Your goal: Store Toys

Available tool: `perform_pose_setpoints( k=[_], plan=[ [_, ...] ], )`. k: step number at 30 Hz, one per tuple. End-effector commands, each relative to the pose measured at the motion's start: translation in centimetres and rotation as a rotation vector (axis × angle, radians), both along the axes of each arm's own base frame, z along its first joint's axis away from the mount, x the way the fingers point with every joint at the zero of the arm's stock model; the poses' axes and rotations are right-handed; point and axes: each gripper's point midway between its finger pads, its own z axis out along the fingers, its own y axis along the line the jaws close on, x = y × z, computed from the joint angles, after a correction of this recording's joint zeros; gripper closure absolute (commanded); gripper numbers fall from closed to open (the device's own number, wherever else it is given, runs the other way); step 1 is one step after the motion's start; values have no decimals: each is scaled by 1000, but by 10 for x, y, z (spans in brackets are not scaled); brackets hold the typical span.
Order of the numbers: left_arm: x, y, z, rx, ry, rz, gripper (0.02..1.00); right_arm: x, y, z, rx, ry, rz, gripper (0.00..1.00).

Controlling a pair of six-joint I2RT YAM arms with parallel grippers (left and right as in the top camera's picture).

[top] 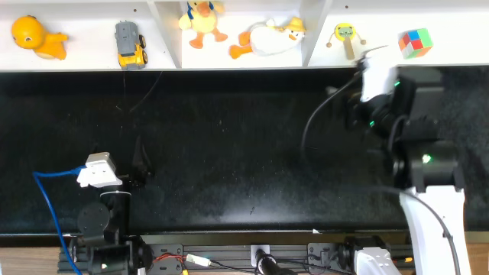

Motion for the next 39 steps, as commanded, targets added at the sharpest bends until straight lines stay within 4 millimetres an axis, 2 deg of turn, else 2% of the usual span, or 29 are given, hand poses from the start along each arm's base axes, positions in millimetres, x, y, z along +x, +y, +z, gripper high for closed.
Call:
perform_pose_setpoints(
  k=[1, 4, 8, 16, 24, 28, 33, 39],
  plan=[
    [0, -2, 1, 19, -6, -12, 20, -26, 30, 10, 32, 1, 75, 5],
    [0, -2, 1, 19, -6, -12, 20, -44, 48, 9, 84, 43, 99, 5],
    [0, -2, 1, 19, -6, -12, 23, -51, 60, 7, 185, 103, 49, 5],
    [0, -2, 1, 19, -6, -12, 20, -46, 61, 0, 196, 137, 26, 3],
    [0, -2, 1, 19, -6, -12, 23, -45, 37, -15, 71, 153, -59, 5],
    [0, -2, 1, 19, -6, -12, 20, -40, 28, -10, 38, 53, -73, 12],
    [0, -2, 0, 19, -5, -12, 20, -46, 26, -5, 35, -193, -18, 5],
    [0, -2, 1, 19, -6, -12, 23, -57, 20, -28, 105, -444, -27, 7]
  ],
)
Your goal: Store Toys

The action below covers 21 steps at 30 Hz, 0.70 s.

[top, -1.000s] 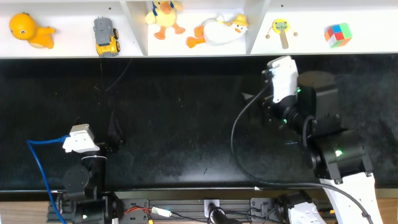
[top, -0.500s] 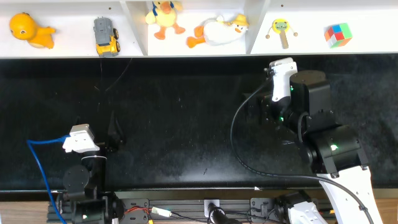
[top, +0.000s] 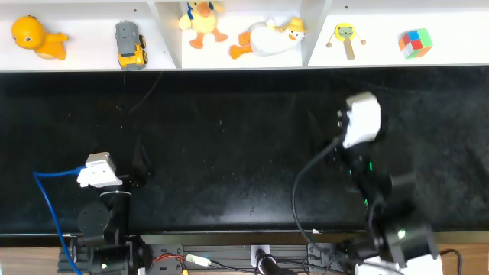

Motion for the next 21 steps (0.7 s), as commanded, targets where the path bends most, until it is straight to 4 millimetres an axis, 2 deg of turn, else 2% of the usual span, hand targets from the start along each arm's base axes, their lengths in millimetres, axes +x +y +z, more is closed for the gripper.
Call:
perform_pose_setpoints(
  k=[1, 6, 12, 15, 19, 21],
  plan=[
    [0, -2, 0, 19, -5, -12, 20, -10, -7, -29, 2, -111, -12, 5],
    [0, -2, 0, 19, -5, -12, 20, -22, -11, -39, 53, -296, -15, 5],
    [0, -2, 0, 19, -5, -12, 20, -36, -14, -50, 95, -414, -17, 5],
    [0, -2, 0, 19, -5, -12, 20, -40, -16, -63, 98, -370, -21, 5],
    [0, -2, 0, 19, -5, -12, 20, -39, -15, -91, 132, -240, -30, 7],
    [0, -2, 0, 19, -5, -12, 20, -38, -16, -90, 143, -242, -32, 7]
  ],
)
